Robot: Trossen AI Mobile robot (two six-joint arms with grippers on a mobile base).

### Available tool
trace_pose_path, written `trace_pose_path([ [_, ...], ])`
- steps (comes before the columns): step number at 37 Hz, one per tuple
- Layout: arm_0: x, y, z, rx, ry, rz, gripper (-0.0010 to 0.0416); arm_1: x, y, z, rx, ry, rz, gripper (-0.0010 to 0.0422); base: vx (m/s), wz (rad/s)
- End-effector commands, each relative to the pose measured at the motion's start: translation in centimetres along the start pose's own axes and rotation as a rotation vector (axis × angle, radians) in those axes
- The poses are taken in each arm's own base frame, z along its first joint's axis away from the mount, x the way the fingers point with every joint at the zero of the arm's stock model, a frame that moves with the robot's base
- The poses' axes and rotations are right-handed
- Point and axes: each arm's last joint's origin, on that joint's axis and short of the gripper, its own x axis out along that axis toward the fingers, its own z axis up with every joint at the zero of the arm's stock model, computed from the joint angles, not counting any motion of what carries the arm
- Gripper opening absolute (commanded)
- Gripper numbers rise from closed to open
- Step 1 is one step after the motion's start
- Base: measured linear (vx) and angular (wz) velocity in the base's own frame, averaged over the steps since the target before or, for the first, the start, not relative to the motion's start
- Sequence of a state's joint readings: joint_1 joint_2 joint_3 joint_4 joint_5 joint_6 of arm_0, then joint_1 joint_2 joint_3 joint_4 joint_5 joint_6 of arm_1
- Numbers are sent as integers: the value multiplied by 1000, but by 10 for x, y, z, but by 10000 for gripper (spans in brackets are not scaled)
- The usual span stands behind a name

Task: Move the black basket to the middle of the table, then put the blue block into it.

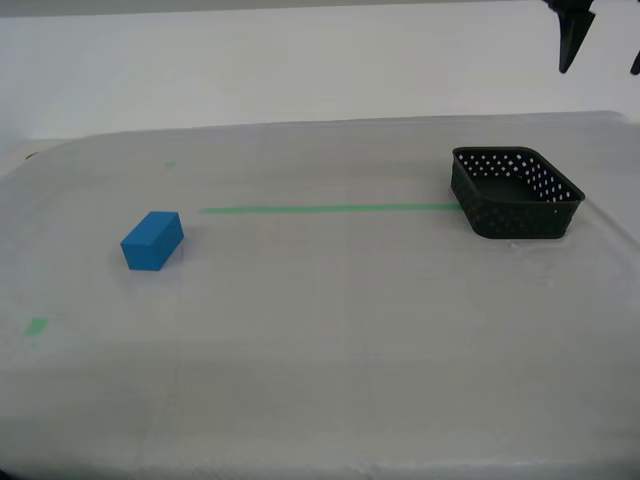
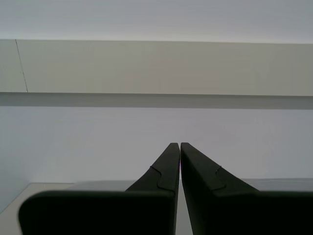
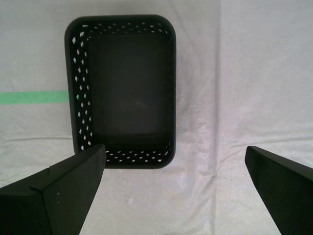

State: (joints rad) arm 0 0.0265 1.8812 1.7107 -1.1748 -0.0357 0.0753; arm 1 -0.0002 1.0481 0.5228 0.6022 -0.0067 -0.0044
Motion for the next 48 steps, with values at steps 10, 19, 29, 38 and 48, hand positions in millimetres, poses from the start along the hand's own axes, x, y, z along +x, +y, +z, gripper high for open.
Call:
trace_pose_path([
  [10, 42, 1, 22, -17, 76, -12, 401, 0, 0, 1, 2, -5, 0, 0, 0, 0],
  [19, 70, 1, 36, -29, 113, -32, 400, 0, 0, 1, 2, -5, 0, 0, 0, 0],
  [29, 102, 0, 42, -36, 160, -46, 400, 0, 0, 1, 2, -6, 0, 0, 0, 0],
  [38, 123, -1, 44, -35, 171, -46, 400, 0, 0, 1, 1, -6, 0, 0, 0, 0],
  [48, 145, -2, 46, -32, 172, -47, 400, 0, 0, 0, 2, 1, 0, 0, 0, 0],
])
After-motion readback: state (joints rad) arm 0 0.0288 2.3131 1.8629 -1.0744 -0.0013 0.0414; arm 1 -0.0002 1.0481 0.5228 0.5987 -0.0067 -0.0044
